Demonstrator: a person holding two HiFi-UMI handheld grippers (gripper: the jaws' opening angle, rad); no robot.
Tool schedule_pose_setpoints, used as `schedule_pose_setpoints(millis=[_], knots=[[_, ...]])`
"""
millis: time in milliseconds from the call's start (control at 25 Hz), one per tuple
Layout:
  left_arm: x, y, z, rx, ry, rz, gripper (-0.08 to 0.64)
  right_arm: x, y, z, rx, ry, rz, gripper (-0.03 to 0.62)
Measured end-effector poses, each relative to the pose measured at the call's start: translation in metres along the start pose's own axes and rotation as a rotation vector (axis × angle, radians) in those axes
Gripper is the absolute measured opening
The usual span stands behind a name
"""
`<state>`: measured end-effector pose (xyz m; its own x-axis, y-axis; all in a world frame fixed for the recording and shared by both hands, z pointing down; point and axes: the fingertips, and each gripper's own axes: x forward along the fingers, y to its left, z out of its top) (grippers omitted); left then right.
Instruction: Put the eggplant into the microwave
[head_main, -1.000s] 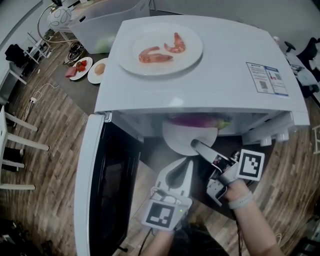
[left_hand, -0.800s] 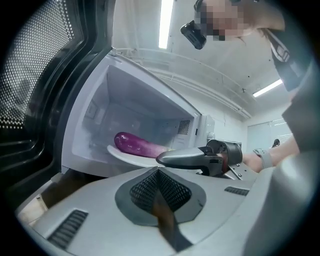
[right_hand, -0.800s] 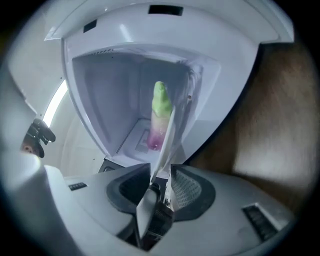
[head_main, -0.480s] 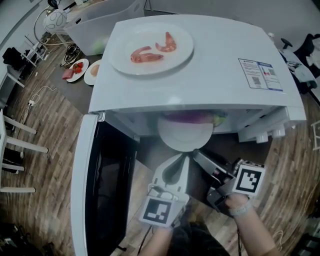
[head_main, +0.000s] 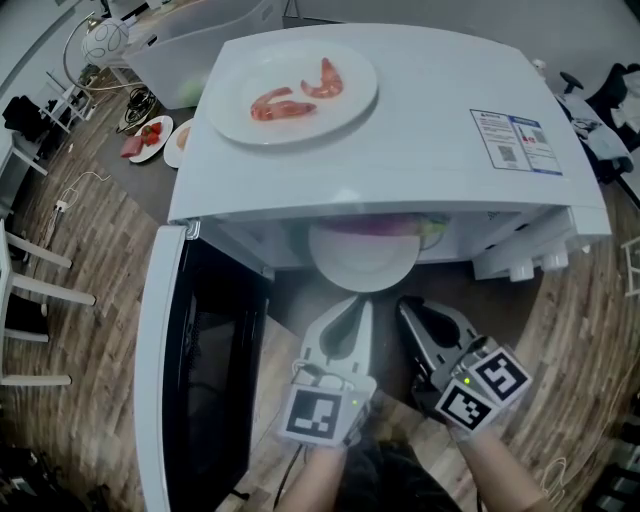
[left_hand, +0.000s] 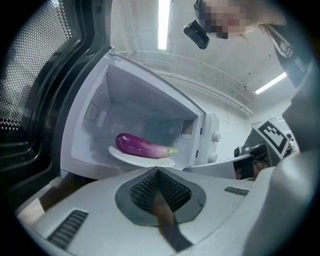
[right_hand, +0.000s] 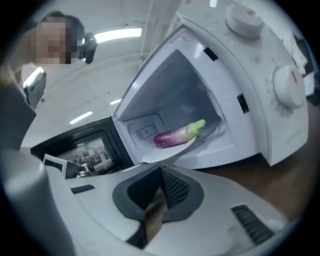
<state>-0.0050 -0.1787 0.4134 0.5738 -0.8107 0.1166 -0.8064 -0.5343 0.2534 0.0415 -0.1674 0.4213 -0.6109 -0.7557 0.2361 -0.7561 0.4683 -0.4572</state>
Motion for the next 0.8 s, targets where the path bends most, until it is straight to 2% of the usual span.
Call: schedule_pose_setpoints(millis=[120,280,400,800], knots=[[0.002,-0.001,0.001,0.010,-0.002,0.001,0.000,0.000,0.002,0.006,-0.133,-0.033,-0.067,0.005],[0.004,-0.001,0.001,0.014,-0.007,0.007,0.000,0.006,0.004,0.005,-0.200,-0.038,-0.111,0.005],[0.006,-0.002,0.001,0.015,-0.005,0.003,0.000,0.011,0.005,0.004,-0.223,-0.038,-0.129,0.005],[0.013,-0.002,0.002,0.023,0.005,-0.009,0.000,0.025,0.008,0.010,-0.240,-0.030,-0.118,0.005]])
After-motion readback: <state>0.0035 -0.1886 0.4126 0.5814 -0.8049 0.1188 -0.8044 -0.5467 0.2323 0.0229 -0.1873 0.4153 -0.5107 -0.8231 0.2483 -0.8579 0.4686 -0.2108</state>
